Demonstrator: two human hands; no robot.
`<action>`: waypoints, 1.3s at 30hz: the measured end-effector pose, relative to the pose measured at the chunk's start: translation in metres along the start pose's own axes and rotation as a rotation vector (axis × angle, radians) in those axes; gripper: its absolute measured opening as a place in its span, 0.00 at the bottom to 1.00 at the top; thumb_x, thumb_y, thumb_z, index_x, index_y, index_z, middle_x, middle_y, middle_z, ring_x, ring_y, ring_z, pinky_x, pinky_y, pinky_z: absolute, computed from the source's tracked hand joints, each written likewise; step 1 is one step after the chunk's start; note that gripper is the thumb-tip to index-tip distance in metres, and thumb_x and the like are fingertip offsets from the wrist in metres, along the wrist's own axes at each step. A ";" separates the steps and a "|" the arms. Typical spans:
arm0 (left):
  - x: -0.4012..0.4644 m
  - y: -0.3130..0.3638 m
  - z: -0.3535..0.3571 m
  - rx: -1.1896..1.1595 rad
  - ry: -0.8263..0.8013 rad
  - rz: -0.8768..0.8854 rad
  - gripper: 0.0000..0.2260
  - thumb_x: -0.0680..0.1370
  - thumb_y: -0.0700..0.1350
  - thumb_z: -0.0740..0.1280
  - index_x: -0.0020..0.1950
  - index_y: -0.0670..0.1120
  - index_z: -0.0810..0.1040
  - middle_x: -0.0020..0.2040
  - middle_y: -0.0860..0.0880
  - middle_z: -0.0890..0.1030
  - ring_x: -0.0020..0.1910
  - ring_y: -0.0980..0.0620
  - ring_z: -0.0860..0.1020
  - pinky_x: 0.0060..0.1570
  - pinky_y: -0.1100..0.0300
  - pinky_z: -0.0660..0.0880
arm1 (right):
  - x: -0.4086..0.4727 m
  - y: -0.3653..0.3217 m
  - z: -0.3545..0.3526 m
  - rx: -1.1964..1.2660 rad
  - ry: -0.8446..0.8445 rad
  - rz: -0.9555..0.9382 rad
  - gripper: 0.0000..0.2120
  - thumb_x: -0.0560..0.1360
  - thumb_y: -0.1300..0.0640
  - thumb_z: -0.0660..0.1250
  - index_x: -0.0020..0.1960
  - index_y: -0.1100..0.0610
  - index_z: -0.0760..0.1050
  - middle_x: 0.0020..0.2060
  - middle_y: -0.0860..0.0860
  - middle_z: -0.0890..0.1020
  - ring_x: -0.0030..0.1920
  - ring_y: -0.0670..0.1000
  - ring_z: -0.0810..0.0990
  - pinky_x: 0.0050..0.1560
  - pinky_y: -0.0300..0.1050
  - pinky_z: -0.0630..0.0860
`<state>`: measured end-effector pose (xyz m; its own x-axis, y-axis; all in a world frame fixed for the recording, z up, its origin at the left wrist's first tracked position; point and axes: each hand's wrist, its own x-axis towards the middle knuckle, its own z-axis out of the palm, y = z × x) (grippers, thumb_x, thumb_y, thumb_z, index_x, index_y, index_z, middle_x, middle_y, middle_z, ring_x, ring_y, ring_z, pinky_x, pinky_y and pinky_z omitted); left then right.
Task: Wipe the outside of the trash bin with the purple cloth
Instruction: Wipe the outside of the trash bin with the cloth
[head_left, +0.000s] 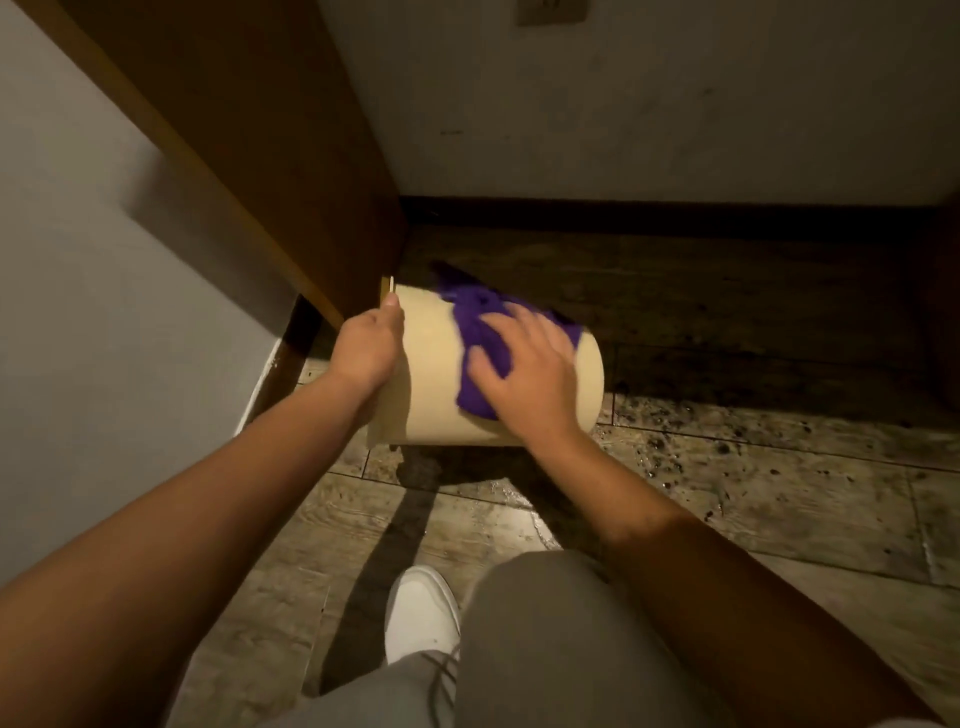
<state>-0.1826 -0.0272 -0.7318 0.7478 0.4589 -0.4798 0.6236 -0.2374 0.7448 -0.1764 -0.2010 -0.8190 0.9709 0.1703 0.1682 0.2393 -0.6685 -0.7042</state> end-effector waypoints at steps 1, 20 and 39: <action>-0.001 -0.004 -0.001 0.009 -0.001 -0.019 0.18 0.85 0.61 0.54 0.53 0.50 0.76 0.60 0.41 0.80 0.62 0.38 0.77 0.70 0.38 0.70 | 0.000 0.021 -0.005 0.028 0.032 0.081 0.23 0.77 0.41 0.60 0.67 0.50 0.77 0.69 0.53 0.77 0.71 0.58 0.72 0.71 0.59 0.68; -0.029 0.015 0.017 -0.162 -0.097 0.157 0.24 0.85 0.62 0.53 0.70 0.50 0.76 0.67 0.44 0.81 0.66 0.45 0.79 0.69 0.42 0.74 | 0.014 -0.031 -0.012 0.439 0.014 0.018 0.23 0.78 0.55 0.66 0.72 0.50 0.75 0.71 0.52 0.77 0.73 0.54 0.72 0.76 0.55 0.65; -0.026 0.002 -0.002 -0.239 -0.291 -0.002 0.17 0.80 0.65 0.62 0.65 0.60 0.73 0.65 0.48 0.81 0.64 0.44 0.80 0.63 0.44 0.76 | 0.039 0.048 -0.017 0.022 0.120 0.298 0.20 0.80 0.51 0.65 0.71 0.50 0.74 0.63 0.57 0.77 0.63 0.59 0.74 0.56 0.45 0.68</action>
<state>-0.2011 -0.0381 -0.7168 0.8015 0.1884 -0.5675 0.5801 -0.0145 0.8145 -0.1270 -0.2386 -0.8343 0.9925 -0.1177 0.0318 -0.0542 -0.6598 -0.7494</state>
